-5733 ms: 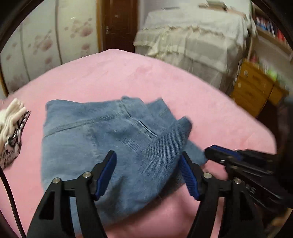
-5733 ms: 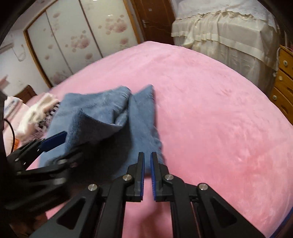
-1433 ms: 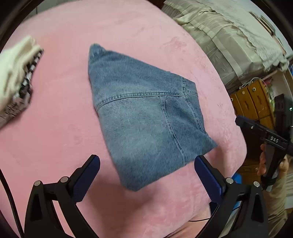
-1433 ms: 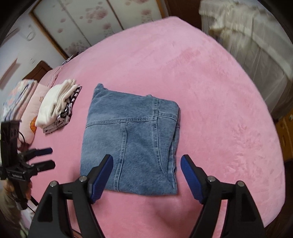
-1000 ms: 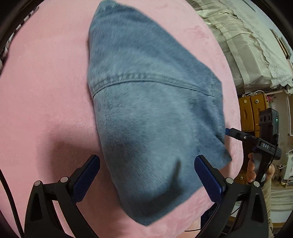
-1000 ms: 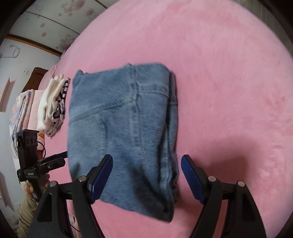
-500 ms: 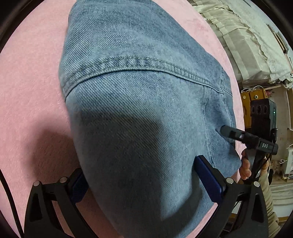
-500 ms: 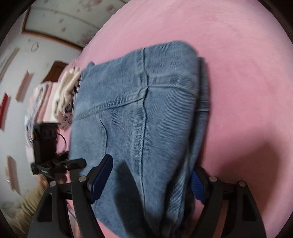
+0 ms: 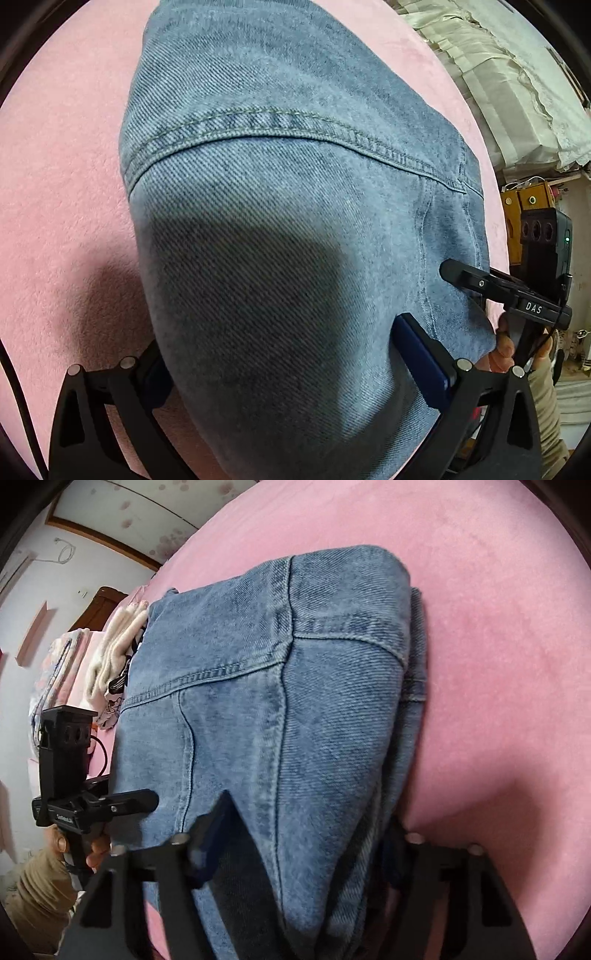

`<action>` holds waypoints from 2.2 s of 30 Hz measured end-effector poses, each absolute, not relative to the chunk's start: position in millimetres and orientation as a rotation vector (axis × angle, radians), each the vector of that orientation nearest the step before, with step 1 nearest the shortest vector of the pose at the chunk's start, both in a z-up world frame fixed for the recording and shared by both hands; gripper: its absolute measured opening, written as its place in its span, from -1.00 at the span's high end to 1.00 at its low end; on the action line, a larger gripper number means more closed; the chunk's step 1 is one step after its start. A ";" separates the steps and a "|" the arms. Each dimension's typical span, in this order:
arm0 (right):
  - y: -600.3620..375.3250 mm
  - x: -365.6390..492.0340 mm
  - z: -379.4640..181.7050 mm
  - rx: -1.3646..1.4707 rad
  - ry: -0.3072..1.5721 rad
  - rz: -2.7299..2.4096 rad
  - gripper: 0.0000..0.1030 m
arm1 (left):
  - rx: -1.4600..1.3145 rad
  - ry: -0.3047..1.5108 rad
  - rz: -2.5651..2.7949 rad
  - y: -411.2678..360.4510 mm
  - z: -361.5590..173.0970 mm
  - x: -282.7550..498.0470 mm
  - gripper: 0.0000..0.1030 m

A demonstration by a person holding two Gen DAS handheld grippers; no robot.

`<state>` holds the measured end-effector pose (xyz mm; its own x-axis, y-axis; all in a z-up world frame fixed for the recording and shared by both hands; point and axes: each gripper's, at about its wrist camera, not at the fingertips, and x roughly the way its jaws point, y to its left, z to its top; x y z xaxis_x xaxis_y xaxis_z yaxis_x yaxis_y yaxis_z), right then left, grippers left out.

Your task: Fold large clothes

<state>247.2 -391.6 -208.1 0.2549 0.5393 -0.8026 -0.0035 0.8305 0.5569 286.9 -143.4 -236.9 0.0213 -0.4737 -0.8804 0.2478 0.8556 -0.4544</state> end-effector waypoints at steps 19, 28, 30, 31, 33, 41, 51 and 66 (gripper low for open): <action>-354.8 207.6 -134.7 0.365 1.112 0.291 0.68 | -0.059 1.257 -0.492 -146.4 -162.3 235.9 0.07; -281.2 152.9 -97.3 0.317 1.148 0.346 0.68 | -0.063 1.274 -0.468 -77.1 -118.8 179.6 0.10; -260.1 142.2 -90.4 0.315 1.154 0.371 0.68 | -0.072 1.275 -0.453 -55.6 -112.9 167.5 0.10; -248.1 138.5 -87.2 0.314 1.156 0.386 0.68 | -0.082 1.276 -0.441 -42.4 -108.1 160.9 0.10; -223.9 133.2 -79.3 0.310 1.160 0.420 0.69 | -0.093 1.280 -0.415 -23.9 -99.0 150.9 0.10; -110.2 151.3 -28.3 0.275 1.108 0.595 0.69 | -0.097 1.207 -0.292 99.5 -31.8 141.8 0.10; 28.4 298.0 53.8 0.234 0.934 0.654 0.69 | 0.015 1.008 -0.199 212.6 55.9 278.2 0.10; 103.0 506.8 -73.4 0.255 1.010 0.480 0.56 | 0.011 1.033 -0.124 292.8 -78.9 501.1 -0.22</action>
